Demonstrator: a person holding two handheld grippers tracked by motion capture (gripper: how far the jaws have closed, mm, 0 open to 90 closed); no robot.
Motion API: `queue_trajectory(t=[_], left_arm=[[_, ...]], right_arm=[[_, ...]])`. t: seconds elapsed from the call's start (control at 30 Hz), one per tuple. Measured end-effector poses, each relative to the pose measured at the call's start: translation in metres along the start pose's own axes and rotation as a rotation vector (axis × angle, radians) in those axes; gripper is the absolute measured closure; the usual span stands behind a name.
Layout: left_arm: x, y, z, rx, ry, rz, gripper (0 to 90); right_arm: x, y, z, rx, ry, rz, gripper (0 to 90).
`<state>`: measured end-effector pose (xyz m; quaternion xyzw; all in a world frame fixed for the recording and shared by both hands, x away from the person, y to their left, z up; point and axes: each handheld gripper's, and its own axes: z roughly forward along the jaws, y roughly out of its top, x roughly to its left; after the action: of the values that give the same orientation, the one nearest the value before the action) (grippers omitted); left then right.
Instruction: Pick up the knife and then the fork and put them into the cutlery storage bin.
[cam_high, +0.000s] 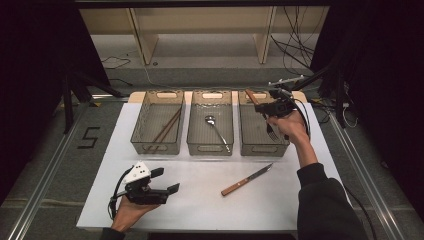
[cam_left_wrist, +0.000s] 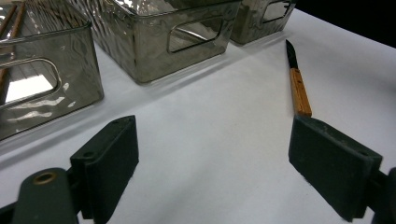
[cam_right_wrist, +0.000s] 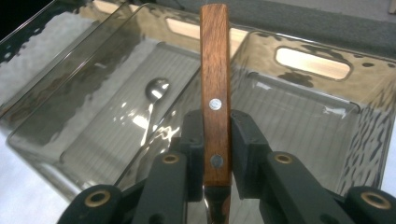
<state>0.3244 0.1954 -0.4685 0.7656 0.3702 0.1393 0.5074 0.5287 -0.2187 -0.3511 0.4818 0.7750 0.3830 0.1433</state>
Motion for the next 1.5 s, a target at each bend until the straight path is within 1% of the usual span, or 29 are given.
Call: queue_trajectory(t=[0.13,0.33,0.6,0.73,0.83,1.0,1.07,1.1,1.23,1.4,1.5], left_arm=[[0.001,0.000,0.000,-0.004,0.001,0.001,15.6],[0.000,0.000,0.000,-0.004,0.001,0.004,15.6],[0.000,0.001,-0.001,-0.005,-0.003,0.002,15.6],[0.000,0.001,0.000,-0.006,-0.004,0.002,15.6],[0.000,0.001,-0.001,-0.005,-0.005,0.003,15.6],[0.000,0.001,-0.001,-0.004,-0.005,0.004,15.6],[0.000,0.001,0.000,-0.006,-0.005,0.003,15.6],[-0.001,0.001,0.000,-0.006,-0.004,0.003,15.6],[0.000,0.001,-0.001,-0.005,-0.004,0.005,15.7],[-0.001,0.001,0.000,-0.006,-0.004,0.003,15.7],[-0.001,0.001,0.000,-0.004,-0.005,0.005,15.6]], right_arm=[[-0.003,0.001,0.008,-0.002,-0.024,0.026,77.0],[-0.003,0.000,0.021,0.006,-0.053,0.041,76.9],[-0.005,-0.001,0.034,0.017,-0.074,0.080,76.9],[-0.005,-0.002,0.039,0.027,-0.084,0.080,76.9],[-0.006,-0.002,0.042,0.025,-0.096,0.084,76.9],[-0.006,-0.004,0.048,0.040,-0.098,0.086,76.9],[-0.005,-0.004,0.050,0.043,-0.104,0.078,76.9],[-0.005,-0.004,0.051,0.046,-0.103,0.090,76.9],[-0.004,-0.006,0.055,0.056,-0.111,0.080,76.8],[-0.003,-0.008,0.060,0.066,-0.112,0.088,76.7],[-0.003,-0.010,0.063,0.076,-0.117,0.084,76.0]])
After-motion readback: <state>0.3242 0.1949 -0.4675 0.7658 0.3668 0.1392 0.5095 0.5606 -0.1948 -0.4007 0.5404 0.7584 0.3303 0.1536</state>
